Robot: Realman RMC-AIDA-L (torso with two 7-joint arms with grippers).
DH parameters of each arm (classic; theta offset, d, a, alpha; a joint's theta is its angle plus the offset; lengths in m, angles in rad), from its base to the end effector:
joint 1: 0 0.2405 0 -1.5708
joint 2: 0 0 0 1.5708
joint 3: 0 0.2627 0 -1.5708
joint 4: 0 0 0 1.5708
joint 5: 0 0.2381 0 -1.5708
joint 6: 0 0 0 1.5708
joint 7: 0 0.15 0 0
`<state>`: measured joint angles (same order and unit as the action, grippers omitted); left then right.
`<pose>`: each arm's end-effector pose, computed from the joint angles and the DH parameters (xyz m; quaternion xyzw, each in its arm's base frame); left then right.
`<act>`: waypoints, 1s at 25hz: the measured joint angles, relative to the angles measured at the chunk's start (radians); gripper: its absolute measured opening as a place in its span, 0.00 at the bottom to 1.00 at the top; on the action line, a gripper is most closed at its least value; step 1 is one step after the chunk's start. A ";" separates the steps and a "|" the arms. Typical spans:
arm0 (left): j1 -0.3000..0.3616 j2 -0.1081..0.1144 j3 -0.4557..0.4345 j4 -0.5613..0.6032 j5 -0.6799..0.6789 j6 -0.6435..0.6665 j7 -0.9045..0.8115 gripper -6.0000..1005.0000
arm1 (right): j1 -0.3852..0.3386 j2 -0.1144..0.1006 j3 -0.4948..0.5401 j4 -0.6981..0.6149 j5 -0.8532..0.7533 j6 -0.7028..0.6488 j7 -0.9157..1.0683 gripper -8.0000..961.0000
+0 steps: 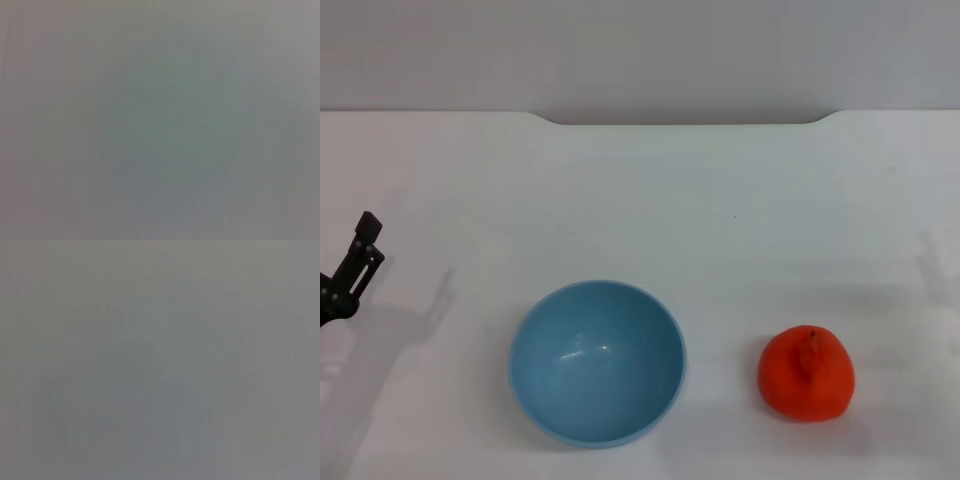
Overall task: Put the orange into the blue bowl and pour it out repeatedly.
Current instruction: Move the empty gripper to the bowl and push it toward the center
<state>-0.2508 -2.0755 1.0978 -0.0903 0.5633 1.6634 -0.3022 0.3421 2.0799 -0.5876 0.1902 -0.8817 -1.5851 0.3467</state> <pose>-0.3787 0.2315 -0.0201 -0.7035 -0.1986 -0.3754 0.5698 0.3694 0.2627 -0.0297 -0.6404 0.2734 0.4092 0.5897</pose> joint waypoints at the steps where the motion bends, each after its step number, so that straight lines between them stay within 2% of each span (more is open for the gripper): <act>1: -0.001 0.001 -0.001 0.000 0.000 -0.005 -0.014 0.77 | 0.000 0.000 0.000 0.000 0.000 0.001 0.000 0.60; 11: -0.010 0.006 0.009 0.013 0.000 -0.025 -0.064 0.77 | -0.006 0.001 0.002 0.006 0.000 0.002 0.000 0.60; 15: -0.038 0.013 0.071 0.081 0.004 -0.051 -0.166 0.77 | -0.006 0.001 0.001 0.006 0.000 0.002 0.000 0.60; 17: -0.048 0.019 0.130 0.181 0.009 -0.130 -0.292 0.77 | -0.006 0.001 0.001 0.007 0.000 0.002 0.000 0.60; 18: -0.049 0.028 0.196 0.316 0.044 -0.233 -0.420 0.77 | -0.005 0.002 0.001 0.008 -0.001 0.002 0.000 0.60; 19: -0.049 0.028 0.196 0.316 0.044 -0.233 -0.420 0.77 | -0.005 0.002 0.001 0.008 -0.001 0.002 0.000 0.60; 20: -0.050 0.036 0.233 0.403 0.081 -0.306 -0.495 0.77 | -0.004 0.002 0.000 0.008 -0.002 0.002 0.000 0.60; 23: -0.064 0.074 0.333 0.674 0.320 -0.531 -0.753 0.77 | -0.001 0.002 0.000 0.008 -0.009 0.000 0.000 0.60; 25: -0.082 0.088 0.350 0.805 0.482 -0.614 -0.945 0.77 | 0.000 0.001 0.000 0.009 -0.026 -0.001 0.001 0.60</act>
<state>-0.3323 -1.9871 1.4477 0.7145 1.0457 1.0498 -1.2470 0.3424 2.0813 -0.5876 0.1993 -0.9073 -1.5863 0.3472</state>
